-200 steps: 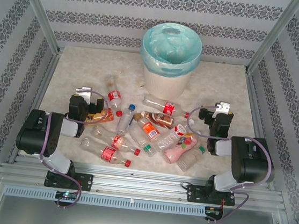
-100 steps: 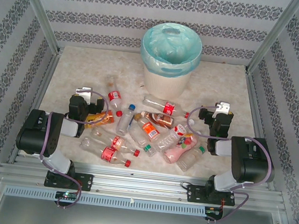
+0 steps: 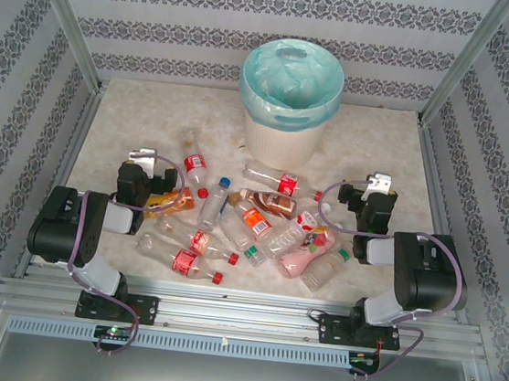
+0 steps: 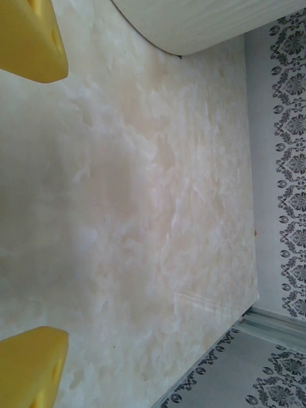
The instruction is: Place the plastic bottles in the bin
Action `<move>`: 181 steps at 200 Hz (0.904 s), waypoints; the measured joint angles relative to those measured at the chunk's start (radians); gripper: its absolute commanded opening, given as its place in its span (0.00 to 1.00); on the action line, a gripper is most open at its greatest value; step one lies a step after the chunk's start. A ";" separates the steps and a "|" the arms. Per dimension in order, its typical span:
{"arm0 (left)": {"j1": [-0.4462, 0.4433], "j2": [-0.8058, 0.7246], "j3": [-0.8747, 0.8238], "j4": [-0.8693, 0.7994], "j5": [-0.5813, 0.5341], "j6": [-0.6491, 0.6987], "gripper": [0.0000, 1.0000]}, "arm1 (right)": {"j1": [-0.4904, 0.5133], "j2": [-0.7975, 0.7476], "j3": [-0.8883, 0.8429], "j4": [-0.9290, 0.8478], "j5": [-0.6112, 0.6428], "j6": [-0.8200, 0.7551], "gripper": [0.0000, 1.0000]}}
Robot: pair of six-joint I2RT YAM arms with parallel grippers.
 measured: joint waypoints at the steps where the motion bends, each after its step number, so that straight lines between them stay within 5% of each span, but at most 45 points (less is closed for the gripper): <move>1: 0.000 -0.001 -0.003 0.003 0.000 0.000 0.99 | 0.000 -0.001 0.000 -0.002 0.000 0.000 0.98; 59: 0.000 -0.230 -0.050 -0.057 -0.055 -0.007 0.96 | 0.000 -0.297 -0.003 -0.152 0.008 0.006 0.94; 110: 0.000 -0.450 0.043 -0.252 -0.052 -0.069 0.86 | 0.037 -0.507 0.167 -0.587 -0.116 0.080 0.88; 151: -0.043 -0.492 0.223 -0.406 0.062 -0.205 0.79 | 0.208 -0.507 0.286 -0.857 -0.290 0.023 0.87; 181: -0.219 -0.487 0.407 -0.607 0.096 -0.237 0.80 | 0.414 -0.506 0.397 -1.073 -0.273 0.026 0.80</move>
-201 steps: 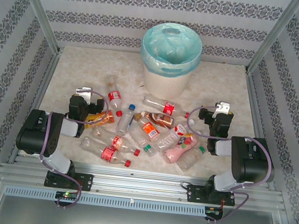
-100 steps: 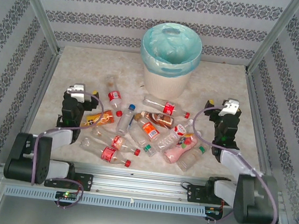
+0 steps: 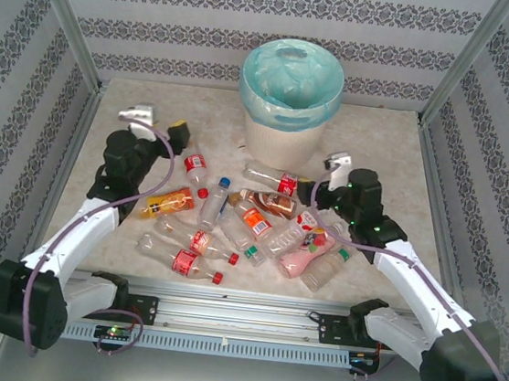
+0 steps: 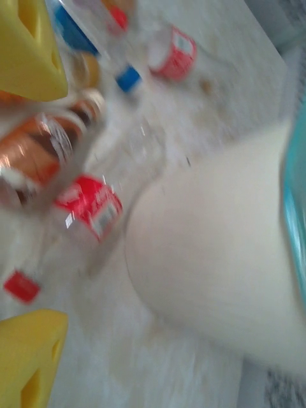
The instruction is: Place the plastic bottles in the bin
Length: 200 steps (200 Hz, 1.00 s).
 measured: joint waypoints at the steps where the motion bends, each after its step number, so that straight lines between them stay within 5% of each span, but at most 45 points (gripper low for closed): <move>1: -0.010 0.001 0.010 -0.010 0.001 0.000 0.80 | 0.005 0.000 0.003 -0.005 0.002 0.003 0.80; 31: -0.219 0.041 0.162 -0.135 0.071 0.032 0.81 | 0.150 -0.013 0.097 -0.229 0.130 0.206 0.77; 89: -0.516 0.216 0.260 -0.327 0.230 0.173 0.83 | 0.136 -0.259 0.108 -0.738 0.299 0.628 0.76; 149: -0.753 0.409 0.338 -0.484 0.323 0.328 0.85 | -0.109 -0.394 -0.076 -0.868 0.220 0.862 0.63; 200: -0.824 0.513 0.409 -0.521 0.351 0.394 0.91 | -0.308 -0.327 -0.151 -0.816 0.097 0.852 0.62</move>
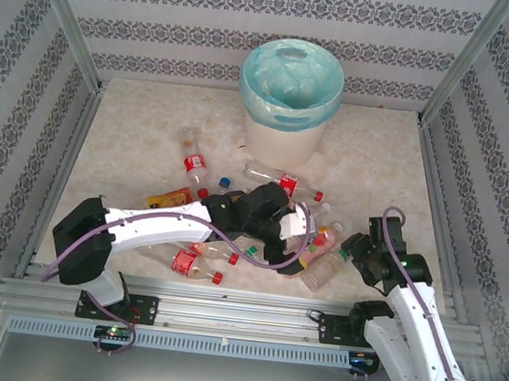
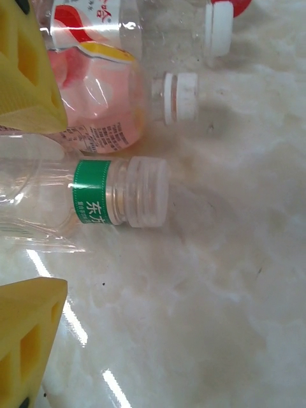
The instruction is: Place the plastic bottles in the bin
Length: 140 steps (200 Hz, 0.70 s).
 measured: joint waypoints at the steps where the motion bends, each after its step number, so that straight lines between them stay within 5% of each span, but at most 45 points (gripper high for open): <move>1: 0.000 0.002 0.000 0.001 0.002 0.000 0.91 | -0.002 0.001 0.000 0.001 -0.001 -0.001 0.62; 140: 0.000 0.018 0.000 0.043 0.035 0.004 0.92 | -0.090 0.099 -0.098 0.182 -0.115 -0.066 0.57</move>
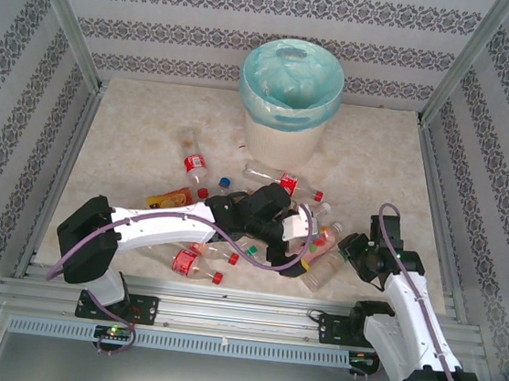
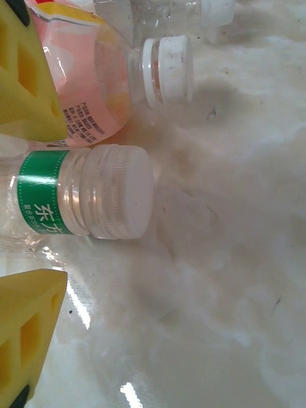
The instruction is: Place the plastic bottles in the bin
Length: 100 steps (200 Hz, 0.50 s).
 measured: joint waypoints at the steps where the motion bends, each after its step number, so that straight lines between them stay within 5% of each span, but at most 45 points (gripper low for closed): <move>1: 0.000 0.000 0.000 0.000 0.000 0.000 0.92 | 0.000 0.001 0.000 0.000 0.000 0.000 0.57; 100: -0.006 0.000 0.000 0.000 -0.004 0.000 0.92 | -0.012 0.075 -0.045 0.104 -0.045 0.000 0.54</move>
